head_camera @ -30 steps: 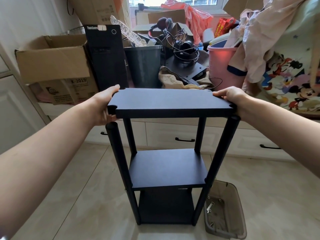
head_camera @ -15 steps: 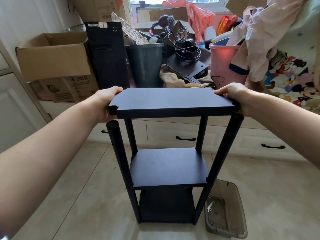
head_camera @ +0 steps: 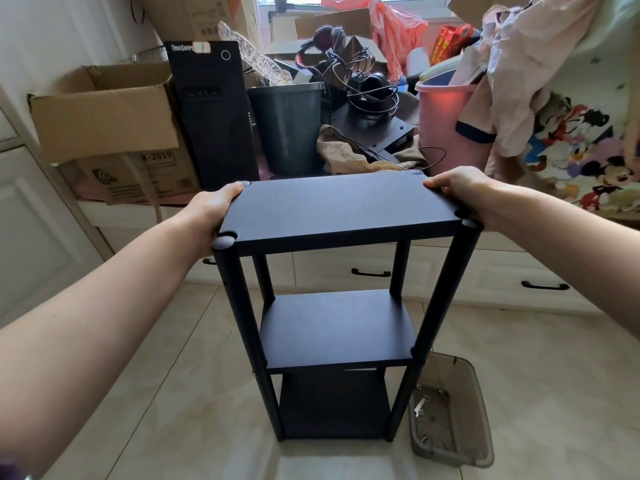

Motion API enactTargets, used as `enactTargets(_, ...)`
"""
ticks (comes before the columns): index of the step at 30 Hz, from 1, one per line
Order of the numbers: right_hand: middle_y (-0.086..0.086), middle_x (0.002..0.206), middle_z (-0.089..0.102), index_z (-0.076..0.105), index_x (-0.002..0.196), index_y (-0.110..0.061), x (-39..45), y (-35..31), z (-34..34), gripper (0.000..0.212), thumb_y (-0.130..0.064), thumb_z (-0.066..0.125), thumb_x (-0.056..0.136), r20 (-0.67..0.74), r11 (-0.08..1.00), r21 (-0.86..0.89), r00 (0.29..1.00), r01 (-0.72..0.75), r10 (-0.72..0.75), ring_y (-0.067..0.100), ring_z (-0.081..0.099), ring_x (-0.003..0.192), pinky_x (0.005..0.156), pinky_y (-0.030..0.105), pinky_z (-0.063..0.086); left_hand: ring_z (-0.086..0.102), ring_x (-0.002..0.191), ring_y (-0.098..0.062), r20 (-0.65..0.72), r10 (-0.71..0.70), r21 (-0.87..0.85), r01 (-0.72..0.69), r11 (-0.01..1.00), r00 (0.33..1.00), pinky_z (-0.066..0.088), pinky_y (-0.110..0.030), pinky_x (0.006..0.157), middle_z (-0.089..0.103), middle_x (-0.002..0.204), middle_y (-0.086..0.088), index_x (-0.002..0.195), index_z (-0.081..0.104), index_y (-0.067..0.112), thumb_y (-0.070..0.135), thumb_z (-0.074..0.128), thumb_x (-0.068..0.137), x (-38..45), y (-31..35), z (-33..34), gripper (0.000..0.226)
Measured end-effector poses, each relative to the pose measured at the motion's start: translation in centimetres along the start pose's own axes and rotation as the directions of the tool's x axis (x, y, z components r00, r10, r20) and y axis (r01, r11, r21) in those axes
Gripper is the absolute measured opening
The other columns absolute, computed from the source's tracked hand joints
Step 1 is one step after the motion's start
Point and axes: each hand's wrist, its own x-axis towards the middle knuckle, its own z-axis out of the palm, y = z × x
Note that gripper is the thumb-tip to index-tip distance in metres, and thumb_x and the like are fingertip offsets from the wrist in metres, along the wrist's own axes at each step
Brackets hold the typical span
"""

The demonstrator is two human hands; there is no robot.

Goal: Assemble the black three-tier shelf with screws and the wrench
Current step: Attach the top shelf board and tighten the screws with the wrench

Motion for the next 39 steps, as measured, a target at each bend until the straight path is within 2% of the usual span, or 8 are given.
enactTargets(7,0.001,0.082,0.057,0.062,0.093,-0.017,0.0,0.2,0.0,0.016,-0.033,0.060,0.091,0.038,0.999,0.045,0.999,0.005,-0.007,0.014,0.053,0.056,0.049,0.024,0.038,0.054,0.030,-0.006,0.015,0.008,0.046,-0.009,0.999,1.000,0.032,-0.012,0.028,0.057,0.073,0.004,0.088,0.066,0.030,0.048,0.058,0.097,0.3,0.0,-0.1,0.022)
enactTargets(11,-0.002,0.056,0.051,0.052,0.080,-0.020,-0.3,-0.8,-0.4,0.020,-0.034,0.054,0.094,0.044,0.997,-0.074,0.999,-0.028,0.031,0.013,0.047,0.038,0.033,0.013,0.034,0.054,0.057,-0.014,-0.001,-0.004,0.096,0.004,0.995,1.000,0.038,-0.016,0.031,0.055,0.075,0.003,0.083,0.063,0.032,0.051,0.058,0.095,1.0,0.1,-0.2,0.024)
enactTargets(19,-0.012,0.036,0.052,0.055,0.080,-0.022,-0.2,-0.5,-0.4,0.020,-0.036,0.053,0.094,0.044,0.998,-0.058,0.999,-0.017,0.019,0.004,0.044,0.024,0.031,0.008,0.029,0.060,0.046,-0.007,0.014,0.000,0.052,-0.001,0.999,1.000,0.043,-0.019,0.046,0.060,0.073,0.007,0.079,0.068,0.035,0.056,0.063,0.089,1.7,-0.4,-0.2,0.024)
enactTargets(26,0.000,0.075,0.039,0.047,0.087,-0.023,0.1,-1.4,-0.1,0.026,-0.048,0.048,0.092,0.087,0.986,-0.163,0.994,-0.046,0.061,0.015,0.038,0.053,0.036,0.016,0.035,0.057,0.063,-0.010,0.024,-0.003,0.053,0.001,0.999,1.000,0.042,-0.022,0.051,0.059,0.077,0.007,0.082,0.067,0.037,0.054,0.061,0.092,1.7,-0.2,-0.1,0.020)
enactTargets(30,-0.005,0.057,0.057,0.059,0.083,-0.023,1.0,-0.8,0.0,0.026,-0.048,0.056,0.092,0.041,0.995,-0.096,0.999,-0.021,0.025,0.009,0.052,0.035,0.038,0.016,0.037,0.057,0.058,-0.007,0.025,-0.004,0.049,0.003,0.999,1.000,0.042,-0.017,0.046,0.060,0.078,0.010,0.084,0.068,0.038,0.053,0.059,0.093,2.0,-0.2,0.0,0.019)
enactTargets(33,-0.007,0.063,0.063,0.064,0.090,-0.024,1.0,-0.7,0.0,0.022,-0.044,0.056,0.093,0.091,0.999,-0.043,0.995,-0.034,0.038,0.010,0.057,0.047,0.046,0.020,0.038,0.054,0.060,-0.008,0.009,0.000,0.084,-0.001,0.996,1.000,0.037,-0.011,0.035,0.058,0.077,0.009,0.083,0.067,0.038,0.054,0.058,0.093,2.0,-0.4,0.0,0.021)
enactTargets(36,-0.009,0.045,0.054,0.057,0.077,-0.025,0.8,-1.1,0.1,0.027,-0.045,0.053,0.094,0.040,0.991,-0.125,0.998,-0.041,0.046,0.008,0.048,0.030,0.037,0.014,0.036,0.057,0.066,-0.012,0.035,0.007,0.062,-0.010,0.998,0.999,0.043,-0.021,0.047,0.061,0.086,0.006,0.087,0.068,0.038,0.054,0.059,0.093,1.9,-0.4,-0.1,0.019)
enactTargets(39,-0.002,0.069,0.056,0.057,0.076,-0.024,0.9,-1.2,0.0,0.025,-0.040,0.054,0.094,0.041,0.996,-0.081,0.999,-0.028,0.031,0.014,0.051,0.048,0.048,0.021,0.041,0.054,0.075,-0.015,0.022,-0.001,0.066,0.000,0.998,1.000,0.040,-0.028,0.056,0.058,0.093,0.003,0.088,0.067,0.040,0.052,0.059,0.093,1.7,0.0,0.0,0.015)
